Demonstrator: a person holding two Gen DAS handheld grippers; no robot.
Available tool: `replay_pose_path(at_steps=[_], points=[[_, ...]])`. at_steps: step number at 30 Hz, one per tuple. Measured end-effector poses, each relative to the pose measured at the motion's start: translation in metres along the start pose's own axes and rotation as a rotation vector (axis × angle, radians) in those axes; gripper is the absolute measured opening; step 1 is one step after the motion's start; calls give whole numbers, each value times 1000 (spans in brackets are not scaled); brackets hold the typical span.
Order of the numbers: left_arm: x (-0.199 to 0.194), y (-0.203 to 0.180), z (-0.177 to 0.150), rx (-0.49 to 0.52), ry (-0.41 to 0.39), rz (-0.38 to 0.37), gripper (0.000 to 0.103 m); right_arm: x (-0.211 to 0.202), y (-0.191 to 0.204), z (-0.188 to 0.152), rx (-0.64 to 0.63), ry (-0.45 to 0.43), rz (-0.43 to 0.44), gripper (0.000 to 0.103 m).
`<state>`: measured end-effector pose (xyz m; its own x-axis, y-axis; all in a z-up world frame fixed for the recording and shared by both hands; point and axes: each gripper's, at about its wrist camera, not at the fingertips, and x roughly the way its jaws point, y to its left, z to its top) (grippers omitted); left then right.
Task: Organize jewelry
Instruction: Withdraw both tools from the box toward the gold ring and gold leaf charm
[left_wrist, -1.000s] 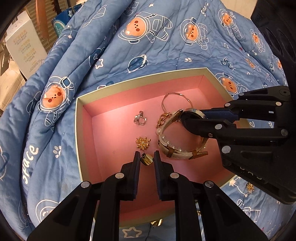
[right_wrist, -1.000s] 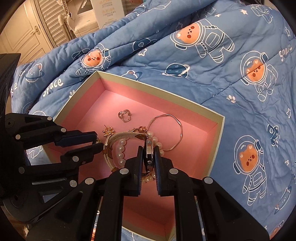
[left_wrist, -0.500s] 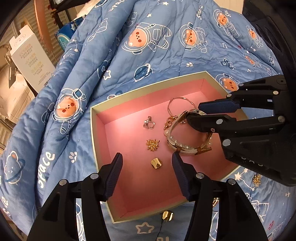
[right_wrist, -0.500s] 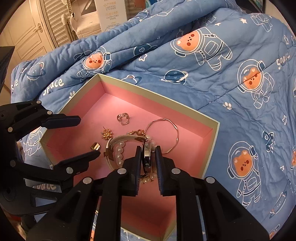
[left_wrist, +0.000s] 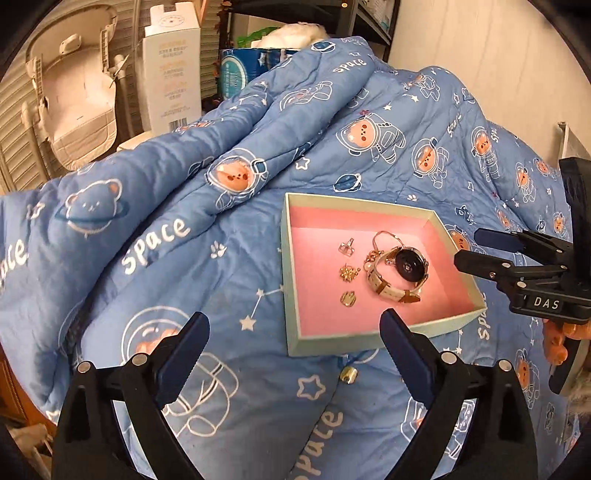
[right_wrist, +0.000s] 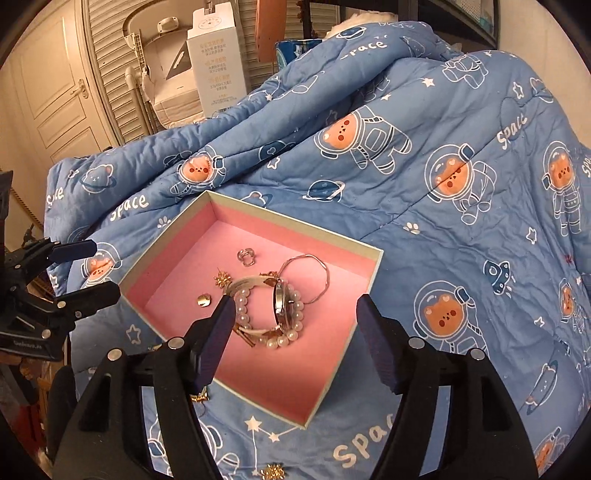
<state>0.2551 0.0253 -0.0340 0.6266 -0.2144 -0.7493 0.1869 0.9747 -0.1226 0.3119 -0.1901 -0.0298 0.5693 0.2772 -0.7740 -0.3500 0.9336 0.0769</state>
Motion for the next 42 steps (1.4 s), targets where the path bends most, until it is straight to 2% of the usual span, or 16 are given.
replay_pose_path(at_steps=[8,14,21,25,30,42], points=[[-13,2,-43,-68,-14,-9,93,-24,-11,-45,26,6,27,69],[-19,-16,-65,-61,-55,-8,93,-28,-6,-82,16,30,35,69],[-13,-44,-87,-2,-39,-6,93,-27,5,-116,-21,64,17,69],[-12,-50,-95,-7,-34,-18,93,-23,4,-126,0,88,26,68],[-12,-54,-103,-38,-47,-29,88,-18,3,-134,22,105,23,56],[0,-78,-102,2,-24,-60,70,-11,10,-132,8,110,43,27]])
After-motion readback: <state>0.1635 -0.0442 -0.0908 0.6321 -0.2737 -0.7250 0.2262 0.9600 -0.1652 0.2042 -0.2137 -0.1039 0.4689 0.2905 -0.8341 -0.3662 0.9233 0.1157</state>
